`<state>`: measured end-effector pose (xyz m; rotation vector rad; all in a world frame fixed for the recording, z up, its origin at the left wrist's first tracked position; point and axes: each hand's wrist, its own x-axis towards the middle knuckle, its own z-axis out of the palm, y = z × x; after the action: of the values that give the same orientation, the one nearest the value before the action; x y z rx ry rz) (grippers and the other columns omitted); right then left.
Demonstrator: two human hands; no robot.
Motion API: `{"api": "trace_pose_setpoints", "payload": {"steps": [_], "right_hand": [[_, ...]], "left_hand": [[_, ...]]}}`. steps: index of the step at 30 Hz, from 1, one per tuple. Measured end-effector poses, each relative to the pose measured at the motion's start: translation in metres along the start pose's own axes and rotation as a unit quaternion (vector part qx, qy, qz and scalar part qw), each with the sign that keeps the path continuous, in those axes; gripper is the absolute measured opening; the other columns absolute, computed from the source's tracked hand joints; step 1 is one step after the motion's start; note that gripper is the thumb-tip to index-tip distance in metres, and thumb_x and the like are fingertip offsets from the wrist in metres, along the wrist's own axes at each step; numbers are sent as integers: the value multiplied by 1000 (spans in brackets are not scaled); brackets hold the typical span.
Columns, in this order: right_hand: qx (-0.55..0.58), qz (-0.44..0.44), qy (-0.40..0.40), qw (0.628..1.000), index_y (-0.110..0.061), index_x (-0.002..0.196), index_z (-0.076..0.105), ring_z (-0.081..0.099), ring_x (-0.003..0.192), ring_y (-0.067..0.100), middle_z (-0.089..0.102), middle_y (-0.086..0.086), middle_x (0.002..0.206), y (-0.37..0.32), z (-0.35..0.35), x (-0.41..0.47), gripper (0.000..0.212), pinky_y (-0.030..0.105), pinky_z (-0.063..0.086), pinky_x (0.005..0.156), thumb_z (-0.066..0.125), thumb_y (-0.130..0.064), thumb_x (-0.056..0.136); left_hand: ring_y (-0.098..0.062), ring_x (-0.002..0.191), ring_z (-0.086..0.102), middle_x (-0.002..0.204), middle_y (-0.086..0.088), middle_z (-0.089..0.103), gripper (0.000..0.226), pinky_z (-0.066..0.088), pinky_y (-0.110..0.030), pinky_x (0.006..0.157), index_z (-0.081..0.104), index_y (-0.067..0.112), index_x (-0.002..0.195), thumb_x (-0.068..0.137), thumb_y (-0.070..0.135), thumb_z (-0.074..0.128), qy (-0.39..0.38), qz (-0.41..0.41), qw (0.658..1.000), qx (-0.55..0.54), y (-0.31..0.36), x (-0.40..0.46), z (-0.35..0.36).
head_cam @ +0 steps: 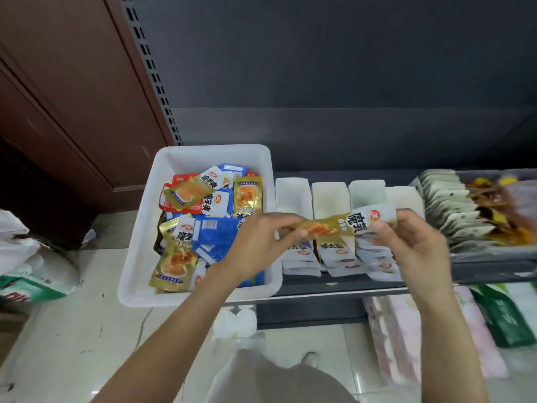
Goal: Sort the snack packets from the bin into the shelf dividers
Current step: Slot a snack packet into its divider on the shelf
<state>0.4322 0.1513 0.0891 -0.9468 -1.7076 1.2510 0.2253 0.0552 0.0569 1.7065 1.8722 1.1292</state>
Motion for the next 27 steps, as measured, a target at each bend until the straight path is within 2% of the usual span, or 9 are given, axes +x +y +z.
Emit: {"api": "trace_pose_setpoints", "payload": {"steps": [3,5,7,10,15,19,21,23,27], "right_hand": [[-51,-78,93,991,-35,82,64,63,73,6,69,-15,78,7,-26,-7,16,20,52,71,64,-19,87],[-108,-103,115,982,-36,86,63,62,74,4,67,-20,79,18,-35,-8,15,18,51,70,63,-21,90],[-164,-124,119,971,-29,92,65,60,72,0,64,-21,79,33,-37,-8,11,15,47,68,60,-19,92],[-224,-140,110,958,-10,97,69,56,71,0,68,-8,84,53,-26,-6,13,13,43,65,58,-14,91],[-301,-167,106,933,-9,99,70,59,67,11,72,3,84,75,-6,4,18,12,37,61,55,-13,91],[-339,-216,111,909,-9,98,70,65,64,20,72,5,83,71,-13,17,16,25,50,54,56,-11,91],[-361,-238,104,896,-10,98,71,65,62,20,72,5,81,66,-18,19,18,25,51,53,54,-11,91],[-407,-246,84,876,-13,96,72,62,56,19,71,2,75,68,-17,18,20,19,42,52,57,-7,85],[-501,-231,-71,831,-20,97,74,66,73,20,72,-3,78,91,2,17,41,29,42,71,72,4,63]], "left_hand": [[-9,93,61,104,5,70,23,48,-22,80,68,20,112,94,17,54,8,51,998,22,9,33,36],[-16,98,60,106,2,70,23,46,-29,85,68,17,111,94,16,52,5,65,996,63,9,48,56],[-19,99,59,106,0,69,21,43,-32,89,69,16,108,94,14,54,-4,62,992,110,1,56,70],[-21,106,55,111,-3,65,22,40,-34,97,69,12,109,92,14,55,-21,42,982,184,-18,58,77],[-20,111,50,115,-4,63,27,35,-28,98,65,13,117,92,20,57,-43,10,975,218,-27,51,75],[-20,111,51,117,-2,64,31,35,-31,97,60,19,125,95,22,54,-40,7,976,214,-24,49,72],[-19,115,49,120,-1,63,33,33,-31,99,58,20,127,95,23,52,-51,11,974,222,-25,49,73],[-18,121,45,125,0,60,33,30,-31,103,57,20,128,95,24,51,-67,17,967,245,-27,48,76],[-18,127,38,133,0,52,36,26,-31,107,54,19,131,95,19,50,-100,28,955,277,-31,45,78]]}}
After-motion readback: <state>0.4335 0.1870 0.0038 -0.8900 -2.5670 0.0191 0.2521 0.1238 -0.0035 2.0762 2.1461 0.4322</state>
